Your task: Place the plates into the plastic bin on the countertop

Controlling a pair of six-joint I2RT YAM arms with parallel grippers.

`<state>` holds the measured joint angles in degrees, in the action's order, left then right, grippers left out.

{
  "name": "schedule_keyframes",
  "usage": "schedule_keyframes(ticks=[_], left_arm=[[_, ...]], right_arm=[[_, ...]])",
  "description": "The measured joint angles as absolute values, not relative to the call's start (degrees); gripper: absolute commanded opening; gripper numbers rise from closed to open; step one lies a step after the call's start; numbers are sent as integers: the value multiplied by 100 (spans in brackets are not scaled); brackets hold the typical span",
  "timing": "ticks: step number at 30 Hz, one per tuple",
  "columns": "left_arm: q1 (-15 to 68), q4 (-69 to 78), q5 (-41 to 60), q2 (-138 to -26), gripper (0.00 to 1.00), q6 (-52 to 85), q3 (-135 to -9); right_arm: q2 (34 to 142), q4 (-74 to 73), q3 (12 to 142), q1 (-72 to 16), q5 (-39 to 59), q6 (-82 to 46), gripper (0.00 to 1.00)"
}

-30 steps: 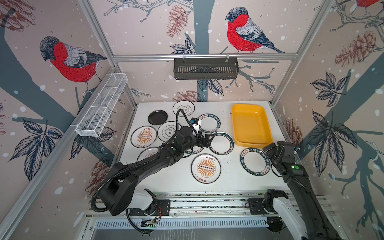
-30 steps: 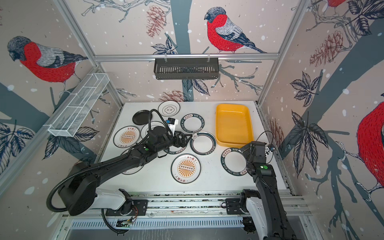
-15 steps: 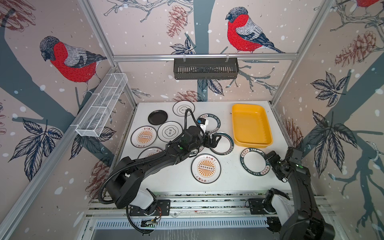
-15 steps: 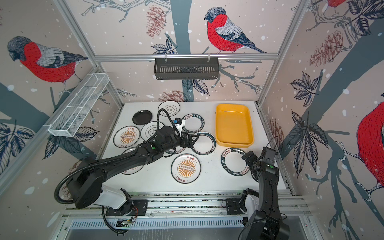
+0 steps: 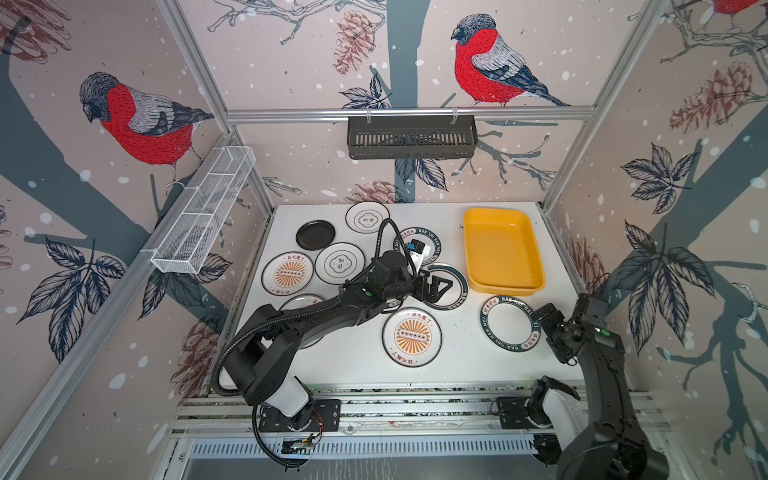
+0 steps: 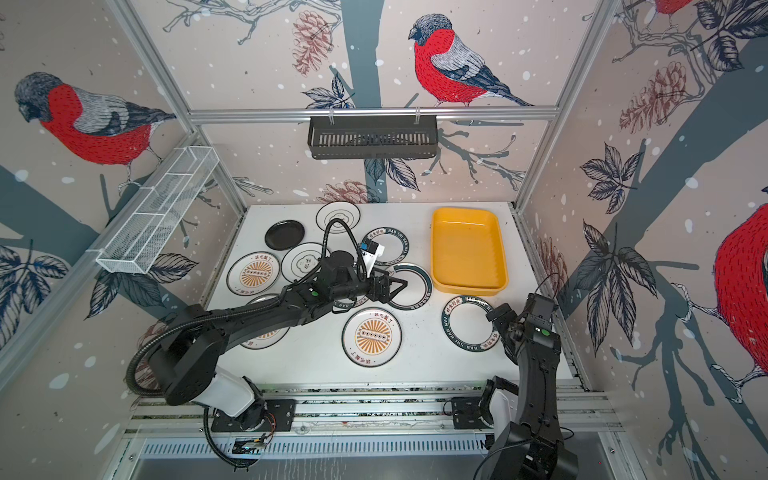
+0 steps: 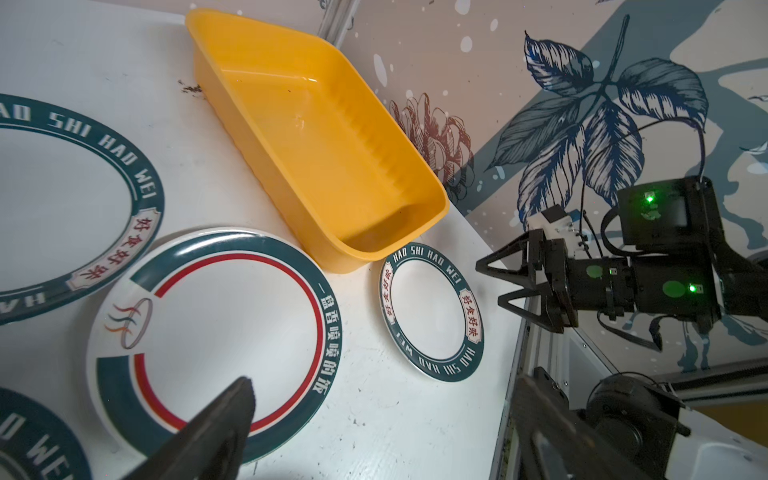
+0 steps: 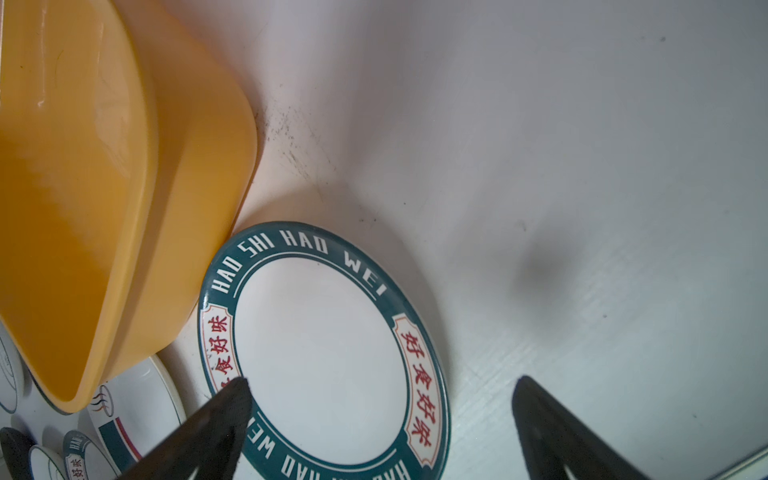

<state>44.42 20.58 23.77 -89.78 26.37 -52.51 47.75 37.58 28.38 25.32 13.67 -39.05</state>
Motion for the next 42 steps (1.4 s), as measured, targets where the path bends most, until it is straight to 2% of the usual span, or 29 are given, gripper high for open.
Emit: schedule_keyframes(ticks=[10, 19, 27, 42], left_arm=[[4746, 2016, 2762, -9612, 96, 3098, -5446], [5170, 2056, 2832, -10167, 94, 4115, -5579], [5426, 2497, 2818, -10868, 88, 5103, -5686], [5736, 2930, 2322, -11697, 78, 5922, -6322]], right_arm=[[4510, 2705, 2711, 2517, 1664, -3750, 100], [3924, 1538, 1776, 2508, 1686, -3734, 100], [3483, 692, 1111, 2073, 1573, -3898, 100], [3420, 410, 915, 1940, 1466, -4200, 100]])
